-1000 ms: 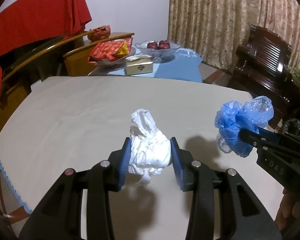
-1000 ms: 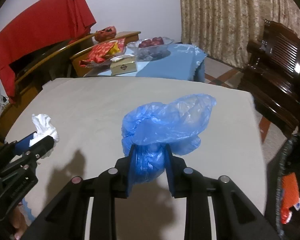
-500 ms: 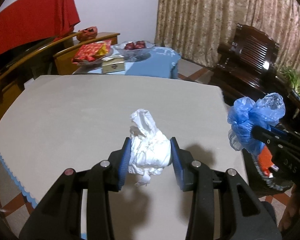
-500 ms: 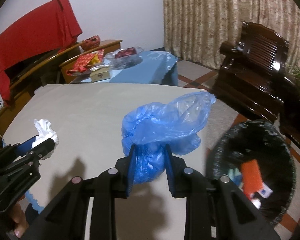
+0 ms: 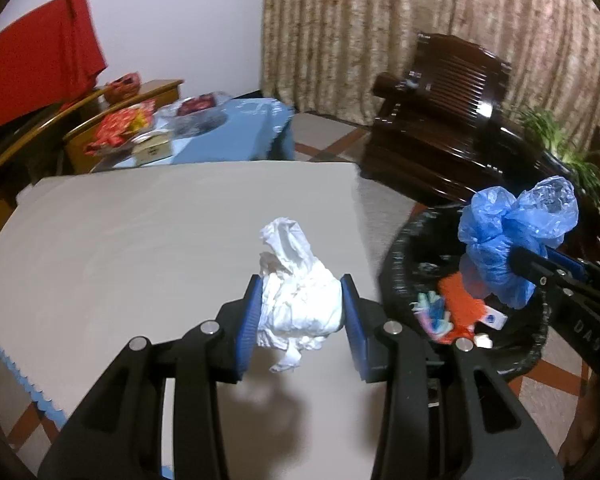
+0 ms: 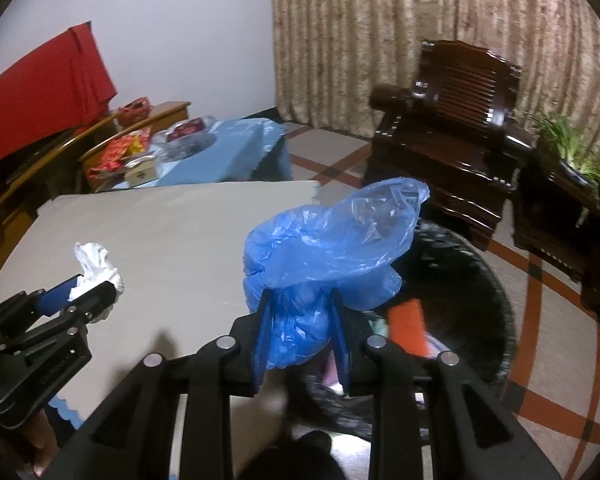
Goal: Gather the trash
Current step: 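Lift the tissue and blue bag and carry both tools over the bin, then open both tools over the bin to drop the tissue and blue bag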
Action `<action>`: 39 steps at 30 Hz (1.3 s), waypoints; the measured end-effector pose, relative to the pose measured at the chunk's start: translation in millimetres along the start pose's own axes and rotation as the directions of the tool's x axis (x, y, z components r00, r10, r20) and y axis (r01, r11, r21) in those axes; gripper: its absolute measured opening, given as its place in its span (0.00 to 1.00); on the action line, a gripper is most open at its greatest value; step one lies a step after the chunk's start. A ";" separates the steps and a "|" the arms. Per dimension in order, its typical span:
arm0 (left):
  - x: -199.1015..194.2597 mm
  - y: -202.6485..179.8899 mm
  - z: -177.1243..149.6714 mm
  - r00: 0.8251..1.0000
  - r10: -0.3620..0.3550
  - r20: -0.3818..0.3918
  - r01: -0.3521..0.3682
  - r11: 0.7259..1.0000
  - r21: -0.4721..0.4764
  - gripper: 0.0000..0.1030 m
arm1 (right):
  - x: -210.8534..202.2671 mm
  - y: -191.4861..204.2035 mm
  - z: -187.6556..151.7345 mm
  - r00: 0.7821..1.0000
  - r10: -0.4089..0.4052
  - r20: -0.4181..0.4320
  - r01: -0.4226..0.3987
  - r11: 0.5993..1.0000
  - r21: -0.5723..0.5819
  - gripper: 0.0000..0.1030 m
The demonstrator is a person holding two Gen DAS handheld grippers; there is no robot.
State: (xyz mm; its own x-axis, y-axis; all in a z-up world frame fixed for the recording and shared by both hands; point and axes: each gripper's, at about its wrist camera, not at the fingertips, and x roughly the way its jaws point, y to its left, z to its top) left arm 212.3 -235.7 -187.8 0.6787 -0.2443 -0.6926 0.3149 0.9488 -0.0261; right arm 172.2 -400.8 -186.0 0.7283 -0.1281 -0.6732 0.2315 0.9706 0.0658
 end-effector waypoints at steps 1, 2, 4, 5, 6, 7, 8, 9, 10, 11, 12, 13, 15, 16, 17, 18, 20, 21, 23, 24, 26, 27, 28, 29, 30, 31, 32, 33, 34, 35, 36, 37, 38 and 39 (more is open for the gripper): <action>1.1 -7.2 1.4 1.000 -0.008 0.001 0.008 1.000 0.008 0.37 | -1.1 -7.9 -0.6 1.000 -0.007 0.000 0.007 1.000 0.007 0.26; 2.6 -18.9 2.8 1.000 -0.022 -0.002 0.022 1.000 0.019 0.37 | -1.9 -19.1 -1.5 1.000 -0.018 -0.001 0.018 1.000 0.018 0.26; 6.0 -40.1 5.0 0.999 -0.042 -0.003 0.042 0.998 0.039 0.37 | -1.7 -31.6 -2.0 1.000 -0.030 -0.001 0.030 0.999 0.031 0.26; 7.8 -46.5 5.9 0.999 -0.051 -0.005 0.051 0.998 0.044 0.37 | -0.9 -39.8 -2.8 0.999 -0.037 -0.002 0.037 0.999 0.040 0.26; 9.8 -54.1 6.6 0.998 -0.061 -0.006 0.061 0.997 0.049 0.37 | 0.3 -46.4 -3.2 0.999 -0.042 -0.003 0.042 0.998 0.047 0.26; 12.6 -63.7 8.4 0.998 -0.070 -0.006 0.070 0.996 0.055 0.37 | 1.6 -52.6 -3.4 0.999 -0.047 -0.004 0.047 0.997 0.054 0.26; 15.5 -71.1 10.5 0.997 -0.076 -0.007 0.077 0.995 0.057 0.37 | 3.8 -58.8 -3.2 0.999 -0.052 -0.005 0.052 0.997 0.060 0.26; 18.9 -79.5 11.4 0.997 -0.082 -0.009 0.082 0.995 0.060 0.37 | 6.7 -63.7 -2.9 0.998 -0.056 -0.007 0.056 0.996 0.064 0.26; 21.5 -83.0 11.9 0.996 -0.084 -0.010 0.084 0.995 0.062 0.37 | 10.6 -70.1 -2.6 0.998 -0.060 -0.011 0.061 0.996 0.070 0.26; 26.8 -89.9 12.8 0.996 -0.087 -0.017 0.088 0.994 0.064 0.37 | 13.6 -74.3 -2.6 0.998 -0.063 -0.014 0.063 0.995 0.073 0.26; 30.7 -94.7 13.1 0.996 -0.091 -0.022 0.092 0.994 0.065 0.37 | 16.6 -78.3 -2.7 0.998 -0.066 -0.016 0.067 0.995 0.075 0.26; 35.0 -98.9 12.8 0.995 -0.092 -0.027 0.093 0.993 0.067 0.37 | 19.5 -82.3 -2.6 0.998 -0.068 -0.018 0.069 0.995 0.077 0.26; 45.5 -106.3 11.6 0.995 -0.094 -0.042 0.096 0.993 0.069 0.37 | 26.2 -92.5 -3.0 0.997 -0.072 -0.023 0.074 0.994 0.084 0.26; 53.1 -110.7 11.3 0.994 -0.094 -0.050 0.098 0.993 0.070 0.37 | 29.7 -97.6 -3.1 0.997 -0.075 -0.026 0.077 0.993 0.087 0.26; 57.3 -113.0 11.7 0.994 -0.094 -0.054 0.098 0.993 0.069 0.37 | 34.7 -103.5 -4.2 0.997 -0.076 -0.030 0.079 0.993 0.091 0.26; 62.6 -114.7 12.2 0.994 -0.095 -0.061 0.099 0.993 0.068 0.38 | 38.6 -108.2 -4.5 0.996 -0.078 -0.034 0.081 0.992 0.093 0.26; 77.4 -122.0 13.8 0.993 -0.092 -0.076 0.097 0.993 0.067 0.38 | 49.8 -117.2 -6.6 0.996 -0.081 -0.049 0.085 0.992 0.096 0.26; 80.7 -124.4 13.9 0.992 -0.092 -0.081 0.097 0.993 0.067 0.38 | 54.6 -121.0 -7.2 0.995 -0.083 -0.056 0.088 0.991 0.096 0.26; 93.7 -132.1 14.8 0.991 -0.091 -0.094 0.097 0.993 0.069 0.38 | 65.1 -128.1 -10.3 0.993 -0.088 -0.074 0.095 0.991 0.094 0.26; 97.0 -135.6 15.4 0.991 -0.090 -0.097 0.097 0.993 0.071 0.38 | 71.2 -132.4 -11.9 0.992 -0.090 -0.085 0.098 0.991 0.093 0.26; 107.4 -143.3 14.8 0.990 -0.093 -0.106 0.101 0.992 0.074 0.39 | 81.3 -138.8 -15.2 0.990 -0.090 -0.104 0.099 0.991 0.090 0.26; 111.5 -146.9 15.3 0.989 -0.095 -0.113 0.104 0.992 0.073 0.39 | 85.6 -141.7 -16.7 0.990 -0.090 -0.111 0.100 0.991 0.085 0.26; 116.0 -149.8 15.0 0.988 -0.098 -0.121 0.107 0.992 0.072 0.39 | 89.7 -144.8 -17.4 0.989 -0.094 -0.116 0.104 0.991 0.082 0.26; 122.2 -153.5 14.0 0.986 -0.101 -0.130 0.111 0.991 0.073 0.40 | 95.1 -149.0 -19.3 0.988 -0.095 -0.124 0.105 0.991 0.079 0.27; 126.3 -156.6 12.9 0.986 -0.102 -0.136 0.113 0.991 0.075 0.41 | 101.5 -152.4 -21.3 0.986 -0.091 -0.139 0.102 0.992 0.075 0.27; 130.1 -159.4 11.7 0.985 -0.105 -0.141 0.116 0.990 0.078 0.45 | 105.4 -154.0 -23.1 0.985 -0.088 -0.150 0.099 0.992 0.072 0.30; 133.2 -161.2 10.8 0.984 -0.107 -0.144 0.120 0.990 0.080 0.47 | 112.9 -156.1 -26.6 0.981 -0.079 -0.178 0.091 0.994 0.063 0.32; 136.8 -163.0 9.0 0.983 -0.108 -0.149 0.122 0.989 0.084 0.52 | 118.1 -157.4 -30.2 0.977 -0.082 -0.196 0.095 0.994 0.058 0.34; 141.5 -165.4 6.6 0.981 -0.113 -0.160 0.128 0.988 0.087 0.58 | 122.7 -158.9 -34.6 0.973 -0.093 -0.212 0.107 0.993 0.057 0.41; 144.4 -167.2 4.4 0.979 -0.119 -0.167 0.135 0.987 0.087 0.59 | 124.4 -160.1 -38.2 0.971 -0.098 -0.217 0.113 0.992 0.058 0.43; 145.5 -166.3 3.7 0.978 -0.122 -0.172 0.138 0.986 0.088 0.60 | 124.5 -160.5 -40.6 0.971 -0.100 -0.219 0.116 0.991 0.060 0.44; 146.8 -166.5 2.2 0.977 -0.124 -0.176 0.141 0.986 0.090 0.63 | 124.6 -162.6 -43.3 0.970 -0.102 -0.222 0.119 0.991 0.064 0.44; 147.7 -166.4 0.3 0.976 -0.126 -0.179 0.144 0.985 0.092 0.65 | 124.2 -165.3 -46.9 0.969 -0.101 -0.225 0.121 0.990 0.074 0.44; 148.3 -166.4 -1.3 0.975 -0.129 -0.183 0.147 0.985 0.092 0.68 | 124.1 -167.2 -49.8 0.968 -0.100 -0.230 0.121 0.989 0.082 0.44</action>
State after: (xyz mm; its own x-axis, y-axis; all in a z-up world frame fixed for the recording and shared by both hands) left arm 259.6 -429.6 -287.2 0.4999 -0.3236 -0.8033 0.4714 0.8798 -0.0611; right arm 191.8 -568.9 -317.2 0.5337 -0.1739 -0.8276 0.3700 0.9280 0.0436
